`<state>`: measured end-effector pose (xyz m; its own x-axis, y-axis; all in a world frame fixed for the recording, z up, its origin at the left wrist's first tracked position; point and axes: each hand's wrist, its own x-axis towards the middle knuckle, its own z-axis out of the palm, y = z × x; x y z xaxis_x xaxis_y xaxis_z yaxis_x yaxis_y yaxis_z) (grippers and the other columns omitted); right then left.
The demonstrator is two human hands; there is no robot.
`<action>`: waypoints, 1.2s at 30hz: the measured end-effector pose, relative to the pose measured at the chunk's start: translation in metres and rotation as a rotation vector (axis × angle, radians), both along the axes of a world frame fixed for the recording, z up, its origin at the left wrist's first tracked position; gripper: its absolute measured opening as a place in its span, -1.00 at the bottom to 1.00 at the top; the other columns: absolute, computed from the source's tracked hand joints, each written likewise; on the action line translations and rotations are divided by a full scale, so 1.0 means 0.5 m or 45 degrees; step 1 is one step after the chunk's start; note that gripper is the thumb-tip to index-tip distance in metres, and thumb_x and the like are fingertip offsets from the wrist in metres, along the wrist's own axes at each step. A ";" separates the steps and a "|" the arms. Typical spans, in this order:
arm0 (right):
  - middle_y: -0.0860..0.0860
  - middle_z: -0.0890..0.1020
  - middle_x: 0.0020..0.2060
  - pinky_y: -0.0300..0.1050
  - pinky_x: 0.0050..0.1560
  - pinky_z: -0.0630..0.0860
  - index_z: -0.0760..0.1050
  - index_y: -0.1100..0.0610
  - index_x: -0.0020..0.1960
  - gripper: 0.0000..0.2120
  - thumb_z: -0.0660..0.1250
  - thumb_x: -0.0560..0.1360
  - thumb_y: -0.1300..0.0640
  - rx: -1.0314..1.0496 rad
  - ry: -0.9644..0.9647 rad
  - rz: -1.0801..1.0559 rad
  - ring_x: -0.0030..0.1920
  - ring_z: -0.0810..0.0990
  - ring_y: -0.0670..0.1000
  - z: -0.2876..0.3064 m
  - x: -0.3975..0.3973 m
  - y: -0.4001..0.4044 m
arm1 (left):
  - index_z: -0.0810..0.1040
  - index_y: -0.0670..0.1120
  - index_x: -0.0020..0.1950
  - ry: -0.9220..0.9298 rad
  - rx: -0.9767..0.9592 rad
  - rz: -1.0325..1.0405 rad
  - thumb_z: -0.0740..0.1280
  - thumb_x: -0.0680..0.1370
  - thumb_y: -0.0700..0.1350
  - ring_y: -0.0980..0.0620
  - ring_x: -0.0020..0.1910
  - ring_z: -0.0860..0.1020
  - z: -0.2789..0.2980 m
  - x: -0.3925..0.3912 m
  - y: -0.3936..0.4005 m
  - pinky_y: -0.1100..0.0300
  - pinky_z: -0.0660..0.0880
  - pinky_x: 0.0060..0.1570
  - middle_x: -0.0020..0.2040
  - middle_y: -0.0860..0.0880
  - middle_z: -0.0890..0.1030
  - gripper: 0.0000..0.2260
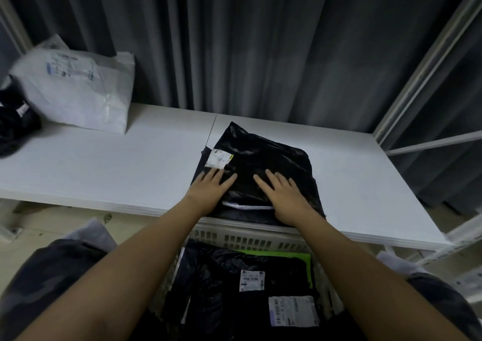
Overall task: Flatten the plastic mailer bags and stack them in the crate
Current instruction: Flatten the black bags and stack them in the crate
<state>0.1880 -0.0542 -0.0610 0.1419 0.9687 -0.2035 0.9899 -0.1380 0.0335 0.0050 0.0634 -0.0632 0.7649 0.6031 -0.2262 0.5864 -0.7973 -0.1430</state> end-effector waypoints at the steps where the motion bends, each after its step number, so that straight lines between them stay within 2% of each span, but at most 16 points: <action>1: 0.01 -0.26 0.54 0.18 0.50 -0.10 -0.30 -0.12 0.54 -0.11 0.21 0.51 0.35 -0.103 0.098 -0.018 0.54 -0.20 0.15 -0.010 0.005 0.000 | -0.23 0.05 0.56 0.043 -0.144 0.044 0.18 0.58 -0.25 -0.18 0.54 -0.14 -0.013 -0.004 -0.003 -0.08 -0.01 0.50 0.57 -0.13 -0.19 -0.27; 3: -0.07 -0.29 0.54 0.21 0.49 -0.15 -0.28 -0.19 0.53 -0.14 0.23 0.52 0.22 -0.284 0.327 -0.081 0.54 -0.23 0.14 -0.027 0.021 -0.001 | -0.17 0.10 0.57 0.041 -0.412 0.137 0.19 0.55 -0.18 -0.19 0.54 -0.16 -0.030 -0.003 -0.008 -0.14 -0.06 0.48 0.57 -0.07 -0.20 -0.28; 5: -0.10 -0.24 0.54 0.23 0.47 -0.16 -0.20 -0.23 0.53 -0.21 0.25 0.53 0.06 -0.267 0.482 -0.132 0.54 -0.21 0.12 -0.033 0.026 -0.002 | -0.02 0.14 0.56 -0.126 -0.495 0.207 0.16 0.55 -0.05 -0.18 0.54 -0.08 -0.028 0.005 -0.008 -0.17 -0.08 0.48 0.58 -0.03 -0.07 -0.38; 7: -0.08 -0.14 0.56 0.20 0.47 -0.20 -0.03 -0.22 0.53 -0.34 0.22 0.54 -0.05 -0.008 0.524 -0.172 0.54 -0.18 0.10 -0.031 0.019 0.006 | 0.16 0.15 0.51 -0.360 -0.326 0.246 0.09 0.54 0.06 -0.15 0.50 0.07 -0.020 0.023 -0.003 -0.14 -0.02 0.46 0.53 -0.07 0.13 -0.49; 9: -0.07 -0.14 0.56 0.20 0.46 -0.29 0.03 -0.23 0.52 -0.45 0.12 0.58 -0.17 0.275 0.455 -0.256 0.53 -0.26 0.09 -0.032 0.012 0.028 | 0.20 0.15 0.48 -0.530 -0.196 0.294 0.06 0.57 0.14 -0.14 0.48 0.09 -0.017 0.048 0.008 -0.16 -0.02 0.46 0.50 -0.09 0.18 -0.54; 11: -0.08 -0.25 0.54 0.24 0.41 -0.38 -0.08 -0.29 0.52 -0.43 -0.02 0.55 -0.33 0.344 0.363 -0.353 0.50 -0.38 0.13 -0.040 0.018 0.064 | 0.07 0.22 0.53 -0.523 -0.220 0.321 0.00 0.60 0.22 -0.15 0.54 -0.11 -0.024 0.083 0.024 -0.25 -0.18 0.44 0.57 -0.07 -0.02 -0.52; 13: -0.06 -0.33 0.52 0.30 0.39 -0.41 -0.19 -0.33 0.50 -0.37 -0.10 0.50 -0.42 0.255 0.332 -0.411 0.48 -0.43 0.17 -0.046 0.027 0.092 | -0.13 0.27 0.53 -0.408 -0.256 0.309 -0.09 0.60 0.26 -0.18 0.51 -0.33 -0.030 0.110 0.037 -0.33 -0.30 0.38 0.56 -0.02 -0.27 -0.49; 15: -0.06 -0.37 0.51 0.34 0.39 -0.41 -0.27 -0.35 0.48 -0.33 -0.12 0.45 -0.48 0.163 0.324 -0.420 0.47 -0.45 0.19 -0.059 0.043 0.117 | -0.25 0.27 0.51 -0.317 -0.246 0.274 -0.13 0.60 0.27 -0.21 0.47 -0.41 -0.045 0.129 0.060 -0.39 -0.32 0.34 0.52 -0.03 -0.39 -0.48; 18: -0.06 -0.40 0.50 0.37 0.38 -0.39 -0.32 -0.39 0.45 -0.26 -0.09 0.39 -0.54 0.098 0.329 -0.393 0.47 -0.43 0.21 -0.081 0.070 0.146 | -0.32 0.29 0.49 -0.262 -0.278 0.263 -0.14 0.58 0.31 -0.22 0.45 -0.44 -0.079 0.138 0.089 -0.40 -0.33 0.33 0.50 -0.01 -0.43 -0.46; 22: -0.08 -0.42 0.48 0.40 0.38 -0.36 -0.32 -0.41 0.44 -0.22 -0.06 0.34 -0.57 0.011 0.330 -0.361 0.48 -0.40 0.24 -0.119 0.074 0.146 | -0.29 0.31 0.49 -0.238 -0.277 0.234 -0.14 0.56 0.33 -0.23 0.45 -0.45 -0.132 0.125 0.086 -0.42 -0.26 0.34 0.51 0.04 -0.42 -0.46; 29: -0.09 -0.43 0.48 0.38 0.38 -0.39 -0.30 -0.42 0.44 -0.20 -0.13 0.28 -0.60 0.085 0.338 -0.361 0.49 -0.39 0.21 -0.164 0.075 0.141 | -0.30 0.31 0.48 -0.290 -0.222 0.219 -0.12 0.57 0.32 -0.23 0.46 -0.41 -0.169 0.120 0.084 -0.40 -0.25 0.36 0.52 0.04 -0.40 -0.45; 34: -0.08 -0.41 0.49 0.37 0.38 -0.38 -0.32 -0.42 0.43 -0.22 -0.17 0.29 -0.59 0.125 0.308 -0.359 0.49 -0.37 0.22 -0.173 0.071 0.142 | -0.32 0.31 0.48 -0.314 -0.166 0.211 -0.24 0.50 0.38 -0.23 0.48 -0.39 -0.181 0.119 0.086 -0.40 -0.25 0.36 0.52 0.04 -0.39 -0.43; 36: -0.08 -0.41 0.49 0.38 0.38 -0.37 -0.32 -0.42 0.43 -0.23 -0.16 0.31 -0.58 0.126 0.295 -0.358 0.49 -0.37 0.22 -0.177 0.072 0.144 | -0.32 0.30 0.48 -0.300 -0.173 0.218 -0.20 0.54 0.35 -0.22 0.47 -0.39 -0.181 0.121 0.086 -0.39 -0.25 0.36 0.52 0.03 -0.38 -0.45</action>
<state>0.2240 0.0176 -0.1495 0.3665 0.9150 -0.1686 0.8925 -0.3970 -0.2140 0.0656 0.1065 -0.1538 0.6955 0.7043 -0.1419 0.7183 -0.6864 0.1137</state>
